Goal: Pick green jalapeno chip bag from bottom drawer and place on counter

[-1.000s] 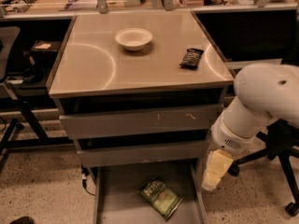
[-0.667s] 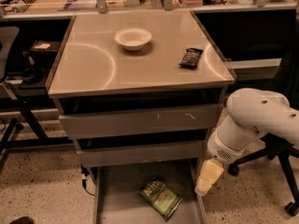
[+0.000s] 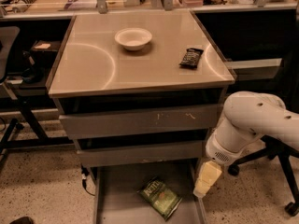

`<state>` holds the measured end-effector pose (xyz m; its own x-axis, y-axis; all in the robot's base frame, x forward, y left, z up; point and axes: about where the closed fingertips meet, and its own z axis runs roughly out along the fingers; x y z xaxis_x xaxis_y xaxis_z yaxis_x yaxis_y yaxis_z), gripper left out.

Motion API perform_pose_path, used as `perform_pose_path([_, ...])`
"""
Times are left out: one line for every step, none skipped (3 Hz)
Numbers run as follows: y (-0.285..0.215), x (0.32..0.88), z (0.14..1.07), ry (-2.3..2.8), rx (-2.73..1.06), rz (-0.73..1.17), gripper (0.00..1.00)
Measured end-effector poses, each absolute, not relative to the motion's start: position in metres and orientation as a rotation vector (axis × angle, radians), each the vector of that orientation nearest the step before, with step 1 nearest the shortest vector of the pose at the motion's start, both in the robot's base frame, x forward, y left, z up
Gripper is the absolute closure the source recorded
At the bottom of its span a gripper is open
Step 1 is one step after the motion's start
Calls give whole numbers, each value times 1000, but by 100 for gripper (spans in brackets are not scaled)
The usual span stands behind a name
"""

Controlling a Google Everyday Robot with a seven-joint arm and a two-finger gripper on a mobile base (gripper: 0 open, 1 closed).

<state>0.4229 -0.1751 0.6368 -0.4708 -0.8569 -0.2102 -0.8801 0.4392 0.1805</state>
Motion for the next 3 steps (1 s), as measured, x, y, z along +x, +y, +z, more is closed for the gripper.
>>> perform_pose_path([-176,409,580,2648,-1490,475,0])
perform_pose_path([-173,416,520,2666,-1405,515,0])
perform_pose_path([-170,419,463,2733,-1329,584,0])
